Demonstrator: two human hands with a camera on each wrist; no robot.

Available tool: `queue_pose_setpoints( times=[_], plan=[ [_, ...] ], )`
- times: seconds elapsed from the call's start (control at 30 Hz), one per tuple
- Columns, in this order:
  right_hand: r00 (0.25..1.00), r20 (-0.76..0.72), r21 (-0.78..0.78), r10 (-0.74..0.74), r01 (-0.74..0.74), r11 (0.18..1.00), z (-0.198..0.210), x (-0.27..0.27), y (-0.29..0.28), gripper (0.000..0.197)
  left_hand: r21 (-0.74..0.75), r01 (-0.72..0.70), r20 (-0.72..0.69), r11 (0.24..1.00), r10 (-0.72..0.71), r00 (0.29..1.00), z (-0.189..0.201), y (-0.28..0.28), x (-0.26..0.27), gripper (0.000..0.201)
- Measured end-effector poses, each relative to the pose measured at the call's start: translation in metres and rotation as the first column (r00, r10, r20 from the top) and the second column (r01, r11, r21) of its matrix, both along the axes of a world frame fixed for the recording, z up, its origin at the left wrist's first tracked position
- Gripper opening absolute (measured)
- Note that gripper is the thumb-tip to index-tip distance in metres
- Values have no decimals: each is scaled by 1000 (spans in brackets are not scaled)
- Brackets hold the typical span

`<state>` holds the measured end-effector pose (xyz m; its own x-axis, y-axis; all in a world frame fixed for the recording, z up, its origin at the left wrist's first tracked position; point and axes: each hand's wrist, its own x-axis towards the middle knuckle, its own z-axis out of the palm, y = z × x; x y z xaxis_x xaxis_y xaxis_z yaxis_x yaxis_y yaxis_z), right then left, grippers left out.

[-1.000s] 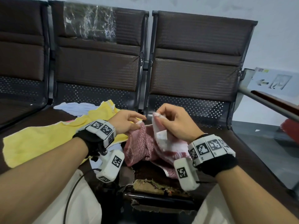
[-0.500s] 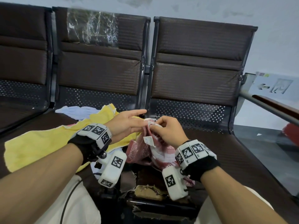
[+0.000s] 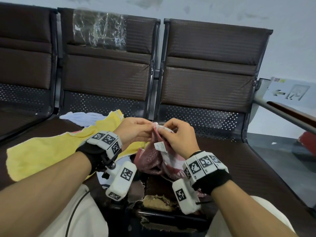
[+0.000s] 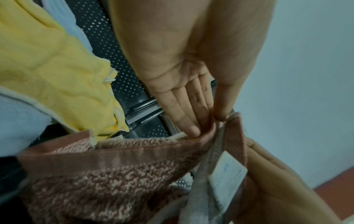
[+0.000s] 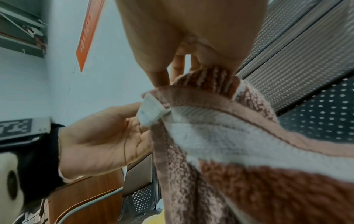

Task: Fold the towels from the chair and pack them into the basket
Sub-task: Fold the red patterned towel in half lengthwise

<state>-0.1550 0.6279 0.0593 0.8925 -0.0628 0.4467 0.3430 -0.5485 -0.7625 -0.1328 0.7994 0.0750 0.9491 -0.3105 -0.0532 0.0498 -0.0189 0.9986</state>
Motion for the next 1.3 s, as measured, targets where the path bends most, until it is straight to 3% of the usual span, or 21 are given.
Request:
queue_pose_setpoints(
  times=[0.2,0.33,0.53,0.63,0.77,0.9,1.03,1.13,1.2,1.3],
  plan=[
    [998,53,-15,-36,37,999,3,-1,-2,23,11,7,50,1000,-8,999,5,-4,-3,18],
    [998,53,-42,-30,32,999,2,1,-3,21,37,42,92,998,-46,995,4,-4,-4,42],
    [999,40,-63,30,-28,998,7,1,-9,17,124,-54,243,991,23,970,-2,-2,2,11],
    [997,-8,-209,79,-79,975,10,-1,-19,18,174,-89,325,981,28,945,-3,2,4,14],
    [981,-146,-487,130,-185,853,7,-7,-34,33,252,-157,425,955,37,905,-5,13,5,18],
    [954,-271,-592,125,-268,760,2,-12,-50,48,204,-320,466,925,196,863,-3,23,8,21],
    [892,-448,-724,-56,-326,608,-5,-22,-68,53,34,-527,334,849,487,807,4,40,10,19],
    [826,-514,-776,-231,-333,536,-8,-33,-81,52,-73,-568,184,820,571,800,8,49,8,17],
    [814,-511,-770,-275,-292,567,-7,-39,-87,45,-92,-552,142,829,560,816,8,46,5,19],
    [833,-465,-691,-301,-129,711,-3,-45,-92,38,-65,-543,136,837,547,826,7,40,4,25]
  ],
)
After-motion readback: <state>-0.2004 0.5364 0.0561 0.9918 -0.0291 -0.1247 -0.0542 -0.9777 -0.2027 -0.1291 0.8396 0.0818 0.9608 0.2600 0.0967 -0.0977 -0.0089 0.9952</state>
